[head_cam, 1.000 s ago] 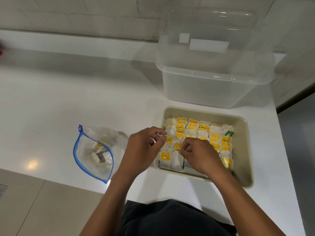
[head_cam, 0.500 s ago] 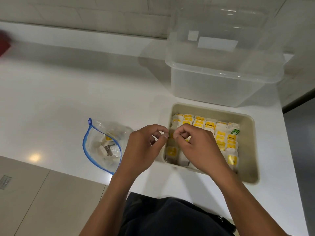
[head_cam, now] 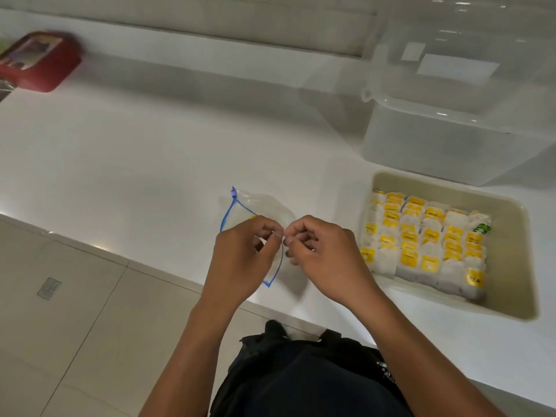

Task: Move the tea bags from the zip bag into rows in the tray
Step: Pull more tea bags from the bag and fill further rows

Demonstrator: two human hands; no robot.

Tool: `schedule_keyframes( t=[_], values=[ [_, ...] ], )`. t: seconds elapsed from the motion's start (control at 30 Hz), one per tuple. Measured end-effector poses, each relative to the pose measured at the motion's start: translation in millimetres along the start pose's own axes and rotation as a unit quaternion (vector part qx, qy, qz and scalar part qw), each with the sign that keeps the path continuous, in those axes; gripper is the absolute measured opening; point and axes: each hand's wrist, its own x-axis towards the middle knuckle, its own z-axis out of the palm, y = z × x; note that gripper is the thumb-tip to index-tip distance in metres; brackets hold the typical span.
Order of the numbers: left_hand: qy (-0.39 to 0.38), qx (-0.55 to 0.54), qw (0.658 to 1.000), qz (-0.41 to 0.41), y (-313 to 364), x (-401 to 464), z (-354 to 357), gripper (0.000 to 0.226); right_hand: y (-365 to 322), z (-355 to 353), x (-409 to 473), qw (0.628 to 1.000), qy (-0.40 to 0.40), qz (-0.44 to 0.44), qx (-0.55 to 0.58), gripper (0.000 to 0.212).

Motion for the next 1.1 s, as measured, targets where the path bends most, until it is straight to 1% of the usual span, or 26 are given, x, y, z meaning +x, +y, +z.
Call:
schedule_keyframes(
  t=[0.07, 0.13, 0.2, 0.27, 0.3, 0.37, 0.43, 0.47, 0.57, 0.63, 0.7, 0.9, 1.0, 1.1],
  values=[
    [0.008, 0.0, 1.0, -0.025, -17.0, 2.8, -4.0, 0.01, 0.7, 17.3, 3.6, 1.0, -0.02, 0.016, -0.017, 0.011],
    [0.019, 0.019, 0.999, -0.039, -35.3, 7.6, -5.6, 0.01, -0.3, 32.6, 5.5, 0.996, -0.069, 0.027, -0.058, 0.013],
    [0.029, 0.041, 0.998, -0.036, -52.0, 13.1, -4.2, 0.011, -2.1, 46.8, 8.0, 0.987, -0.114, 0.035, -0.11, 0.02],
    [0.033, 0.047, 0.998, -0.028, -64.9, 18.3, 0.7, 0.016, 0.3, 59.9, 13.0, 0.978, -0.124, 0.035, -0.165, 0.029],
    [0.032, 0.055, 0.998, -0.022, -69.8, 20.3, 4.8, 0.018, 3.5, 65.4, 16.6, 0.973, -0.116, 0.03, -0.198, 0.033],
    [0.031, 0.092, 0.995, -0.006, -74.4, 22.8, 11.9, 0.022, 9.4, 75.3, 24.8, 0.964, -0.075, 0.024, -0.253, 0.038],
    [0.039, 0.126, 0.991, 0.005, -77.7, 26.4, 17.2, 0.026, 14.7, 82.0, 33.3, 0.959, -0.029, 0.026, -0.281, 0.039],
    [0.038, 0.139, 0.99, 0.002, -80.5, 28.6, 18.3, 0.028, 16.8, 85.4, 38.0, 0.954, -0.018, 0.034, -0.297, 0.038],
    [-0.006, 0.171, 0.985, -0.027, -86.5, 34.2, 19.5, 0.023, 16.3, 92.5, 49.8, 0.939, -0.018, 0.07, -0.336, 0.037],
    [-0.029, 0.175, 0.983, -0.046, -86.4, 36.1, 18.6, 0.023, 16.2, 98.6, 57.1, 0.929, -0.018, 0.078, -0.361, 0.039],
    [-0.036, 0.169, 0.984, -0.053, -85.4, 38.1, 18.0, 0.024, 18.9, 106.2, 63.0, 0.919, -0.013, 0.07, -0.388, 0.04],
    [-0.053, 0.158, 0.985, -0.053, -95.3, 49.1, 12.5, 0.023, 23.2, 116.1, 77.0, 0.893, 0.006, 0.043, -0.448, 0.029],
    [-0.064, 0.103, 0.99, -0.066, -99.6, 50.2, 9.8, 0.028, 26.7, 114.5, 76.4, 0.893, 0.02, 0.018, -0.45, 0.03],
    [-0.072, 0.026, 0.994, -0.076, -101.4, 47.3, 5.3, 0.036, 28.5, 111.5, 71.9, 0.902, 0.029, 0.005, -0.431, 0.03]
  ],
)
